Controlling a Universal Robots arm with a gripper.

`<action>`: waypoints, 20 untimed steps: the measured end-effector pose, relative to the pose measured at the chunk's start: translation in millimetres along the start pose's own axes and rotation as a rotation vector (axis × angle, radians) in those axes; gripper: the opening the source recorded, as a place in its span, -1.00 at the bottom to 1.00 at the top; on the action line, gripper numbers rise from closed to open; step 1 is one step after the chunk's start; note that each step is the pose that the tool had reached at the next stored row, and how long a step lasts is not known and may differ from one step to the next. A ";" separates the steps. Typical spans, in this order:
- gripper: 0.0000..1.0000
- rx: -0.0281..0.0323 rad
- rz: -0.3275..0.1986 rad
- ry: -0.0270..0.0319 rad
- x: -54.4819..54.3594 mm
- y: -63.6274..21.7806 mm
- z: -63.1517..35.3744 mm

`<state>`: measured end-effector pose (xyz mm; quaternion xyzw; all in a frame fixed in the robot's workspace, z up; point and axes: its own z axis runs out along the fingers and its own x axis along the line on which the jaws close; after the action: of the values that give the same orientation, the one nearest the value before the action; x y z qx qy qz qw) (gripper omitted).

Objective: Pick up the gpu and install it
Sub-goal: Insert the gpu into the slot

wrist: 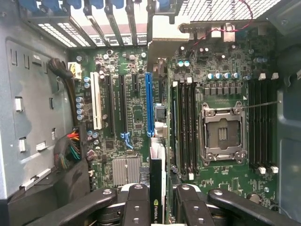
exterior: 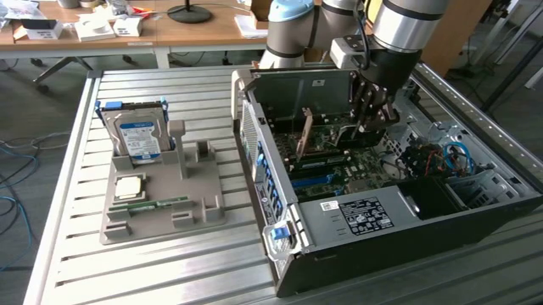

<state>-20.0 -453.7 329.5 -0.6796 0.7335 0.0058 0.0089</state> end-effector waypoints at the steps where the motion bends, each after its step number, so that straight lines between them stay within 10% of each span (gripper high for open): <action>1: -0.47 -0.0001 0.000 0.0001 0.0 0.0 0.0; 20: -0.47 0.0000 0.000 0.0000 0.2 0.6 8.1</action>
<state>-20.6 -453.7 321.4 -0.6796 0.7335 0.0058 0.0089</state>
